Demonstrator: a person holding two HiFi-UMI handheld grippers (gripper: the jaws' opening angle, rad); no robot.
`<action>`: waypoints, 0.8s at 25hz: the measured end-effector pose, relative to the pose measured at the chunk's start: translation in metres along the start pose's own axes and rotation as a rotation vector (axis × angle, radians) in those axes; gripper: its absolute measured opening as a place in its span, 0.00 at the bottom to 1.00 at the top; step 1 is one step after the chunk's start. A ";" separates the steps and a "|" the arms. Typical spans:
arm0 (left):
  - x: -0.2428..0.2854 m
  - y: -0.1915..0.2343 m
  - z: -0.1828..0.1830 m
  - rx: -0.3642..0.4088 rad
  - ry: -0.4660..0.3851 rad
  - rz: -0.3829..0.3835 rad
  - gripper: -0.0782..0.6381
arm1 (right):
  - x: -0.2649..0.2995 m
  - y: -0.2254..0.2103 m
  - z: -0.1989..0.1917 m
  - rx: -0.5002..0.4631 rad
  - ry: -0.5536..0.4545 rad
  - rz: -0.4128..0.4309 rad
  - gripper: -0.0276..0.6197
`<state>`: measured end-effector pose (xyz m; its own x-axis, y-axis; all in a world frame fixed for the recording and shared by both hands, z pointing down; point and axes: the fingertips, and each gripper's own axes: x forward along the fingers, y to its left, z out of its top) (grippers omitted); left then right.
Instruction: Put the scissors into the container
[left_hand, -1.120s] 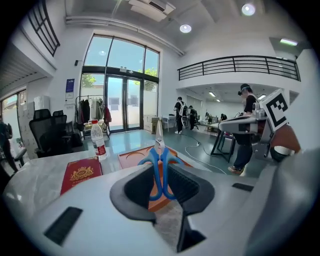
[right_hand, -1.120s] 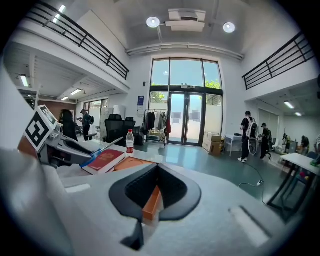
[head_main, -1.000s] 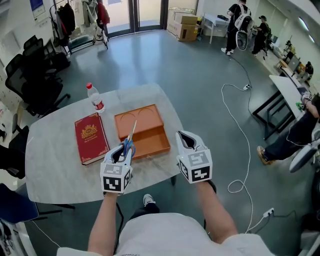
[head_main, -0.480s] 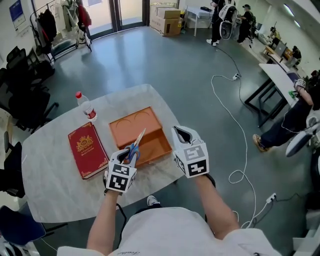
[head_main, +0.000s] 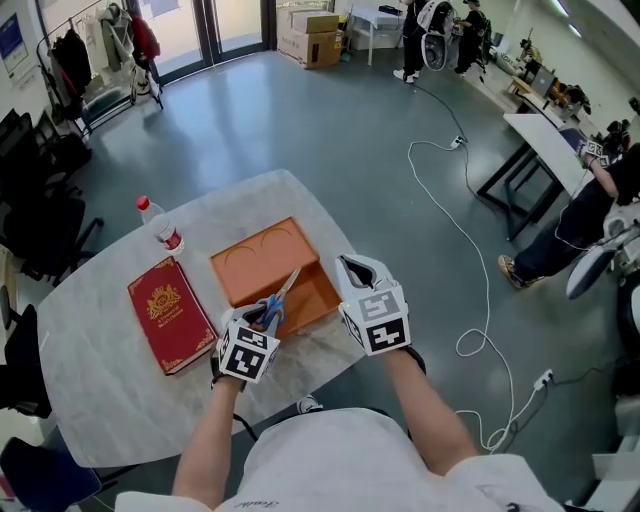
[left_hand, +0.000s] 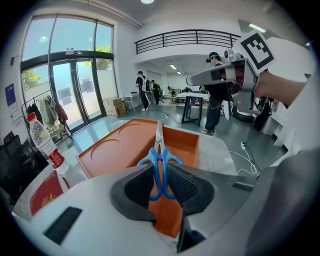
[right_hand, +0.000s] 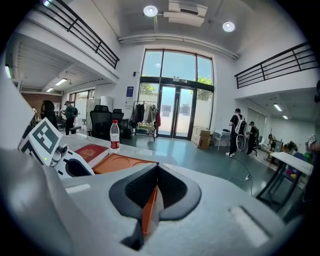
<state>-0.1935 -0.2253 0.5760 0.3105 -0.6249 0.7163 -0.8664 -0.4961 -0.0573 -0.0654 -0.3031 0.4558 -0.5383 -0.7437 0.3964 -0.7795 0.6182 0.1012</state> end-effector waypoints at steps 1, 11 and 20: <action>0.003 0.000 -0.001 0.008 0.009 -0.006 0.23 | 0.001 0.000 -0.001 0.001 0.002 -0.002 0.05; 0.029 0.001 -0.016 0.089 0.141 -0.054 0.23 | 0.008 -0.011 -0.010 0.012 0.029 -0.031 0.05; 0.043 0.000 -0.022 0.132 0.249 -0.073 0.23 | 0.010 -0.019 -0.021 0.024 0.060 -0.049 0.05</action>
<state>-0.1893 -0.2390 0.6225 0.2507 -0.4259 0.8694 -0.7820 -0.6185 -0.0775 -0.0491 -0.3172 0.4773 -0.4800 -0.7560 0.4451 -0.8124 0.5746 0.0998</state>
